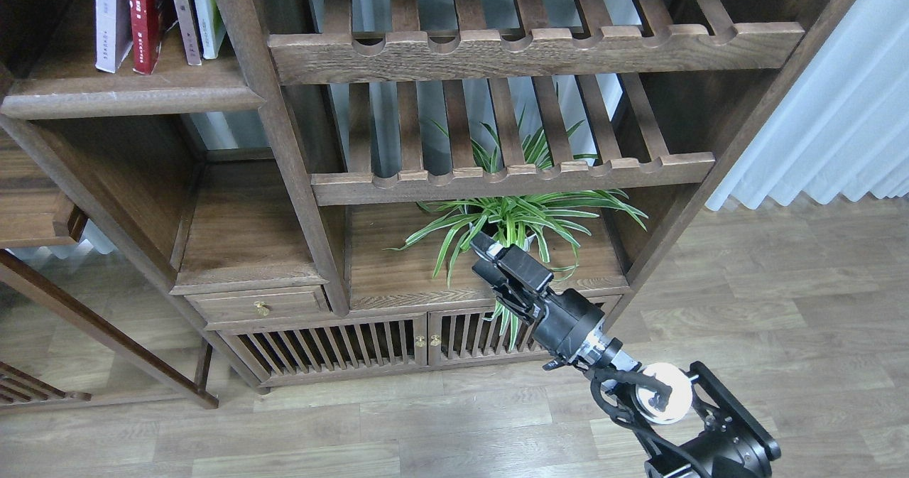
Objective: Organize books on shelf
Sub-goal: 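Withdraw the left arm up and away from the upper shelf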
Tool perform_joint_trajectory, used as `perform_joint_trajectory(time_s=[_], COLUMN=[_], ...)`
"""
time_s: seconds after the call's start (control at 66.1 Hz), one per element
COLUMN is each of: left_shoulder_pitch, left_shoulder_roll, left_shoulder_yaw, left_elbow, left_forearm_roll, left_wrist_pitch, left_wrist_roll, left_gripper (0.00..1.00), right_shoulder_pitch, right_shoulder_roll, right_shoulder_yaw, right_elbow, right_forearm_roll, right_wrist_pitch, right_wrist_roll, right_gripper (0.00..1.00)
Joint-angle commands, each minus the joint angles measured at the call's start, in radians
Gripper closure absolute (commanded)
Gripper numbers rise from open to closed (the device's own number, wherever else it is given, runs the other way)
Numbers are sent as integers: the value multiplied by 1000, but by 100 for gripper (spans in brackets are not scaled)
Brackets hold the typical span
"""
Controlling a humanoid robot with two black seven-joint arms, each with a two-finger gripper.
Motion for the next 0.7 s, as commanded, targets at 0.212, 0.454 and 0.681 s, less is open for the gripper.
perform_joint_trajectory(time_s=[0.212,0.454,0.681], left_shoulder_pitch=[-1,-10,-10], left_shoulder_roll=[51,39,51], left_shoulder_yaw=[76,75,73], left_elbow=[15,36,40], left_forearm_roll=[55,57,57], left_wrist_pitch=[0,0,0], left_wrist_roll=[36,50,67], left_gripper=[99,99,99], right_shoulder_pitch=[5,5,2], right_shoulder_roll=[0,0,0], right_shoulder_yaw=[-3,-4,-24], right_elbow=[-1,-1,-1], right_forearm_roll=[0,0,2], right_wrist_pitch=[0,0,3], right_wrist_roll=[0,0,0], right_gripper=[13,13,13])
